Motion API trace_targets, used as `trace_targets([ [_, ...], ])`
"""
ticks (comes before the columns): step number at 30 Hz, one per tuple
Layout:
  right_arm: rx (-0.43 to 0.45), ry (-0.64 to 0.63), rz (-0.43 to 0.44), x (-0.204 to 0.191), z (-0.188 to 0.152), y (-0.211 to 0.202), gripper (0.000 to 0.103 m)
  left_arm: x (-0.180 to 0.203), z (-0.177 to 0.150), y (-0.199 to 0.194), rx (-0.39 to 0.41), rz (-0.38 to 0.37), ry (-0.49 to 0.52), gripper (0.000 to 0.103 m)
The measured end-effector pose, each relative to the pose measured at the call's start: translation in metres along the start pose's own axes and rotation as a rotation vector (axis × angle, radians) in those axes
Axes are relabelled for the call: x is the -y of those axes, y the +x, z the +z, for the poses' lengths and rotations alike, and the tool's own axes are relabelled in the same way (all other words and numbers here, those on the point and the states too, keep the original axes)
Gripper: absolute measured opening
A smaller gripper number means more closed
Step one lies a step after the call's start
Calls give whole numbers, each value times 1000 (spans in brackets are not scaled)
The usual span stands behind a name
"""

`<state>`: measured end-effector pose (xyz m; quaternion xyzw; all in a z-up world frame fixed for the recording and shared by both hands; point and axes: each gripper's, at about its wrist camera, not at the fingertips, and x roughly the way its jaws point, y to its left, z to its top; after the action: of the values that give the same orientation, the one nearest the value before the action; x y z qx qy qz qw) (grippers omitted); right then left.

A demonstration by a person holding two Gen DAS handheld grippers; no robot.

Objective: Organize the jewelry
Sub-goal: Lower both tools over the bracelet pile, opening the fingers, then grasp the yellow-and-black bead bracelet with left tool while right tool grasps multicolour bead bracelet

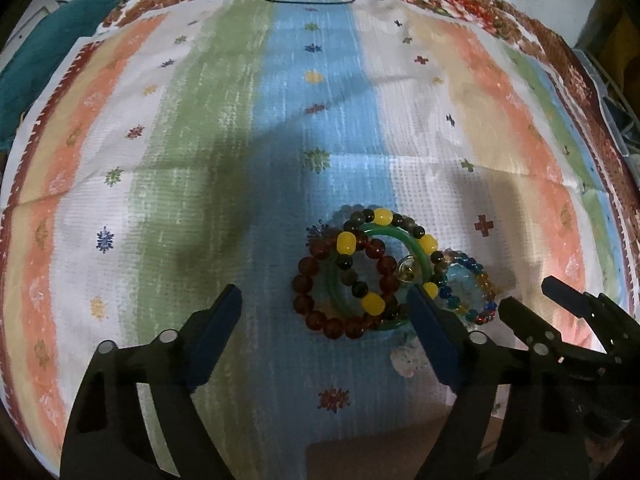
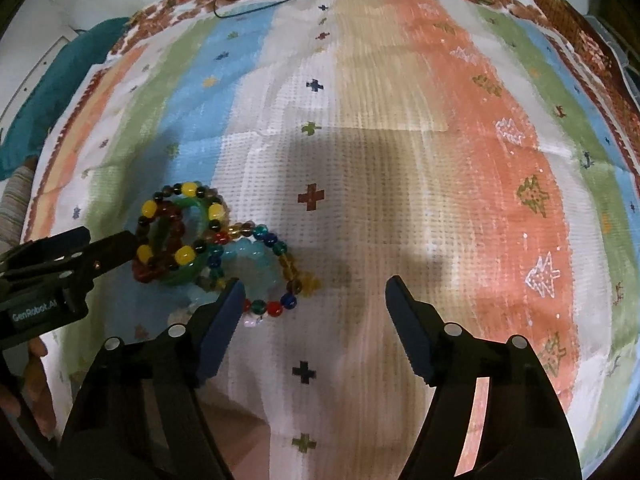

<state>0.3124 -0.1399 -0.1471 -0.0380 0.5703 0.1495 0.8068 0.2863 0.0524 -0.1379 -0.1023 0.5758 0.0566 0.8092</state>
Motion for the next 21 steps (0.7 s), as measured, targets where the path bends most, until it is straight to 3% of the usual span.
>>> trace_targets([
  [8, -28, -5, -34, -1, 4, 18, 57, 4, 2, 15, -16, -3, 24, 66],
  [15, -36, -10, -53, 1, 6, 25, 55, 6, 3, 21, -14, 0, 37, 58],
  [18, -40, -24, -63, -1, 5, 28, 55, 8, 3, 25, -19, -1, 40, 48],
  [20, -44, -33, -72, -2, 5, 31, 55, 9, 3, 26, -21, -2, 41, 30],
  [21, -44, -42, -82, -3, 4, 32, 52, 9, 3, 27, -25, -5, 40, 26],
])
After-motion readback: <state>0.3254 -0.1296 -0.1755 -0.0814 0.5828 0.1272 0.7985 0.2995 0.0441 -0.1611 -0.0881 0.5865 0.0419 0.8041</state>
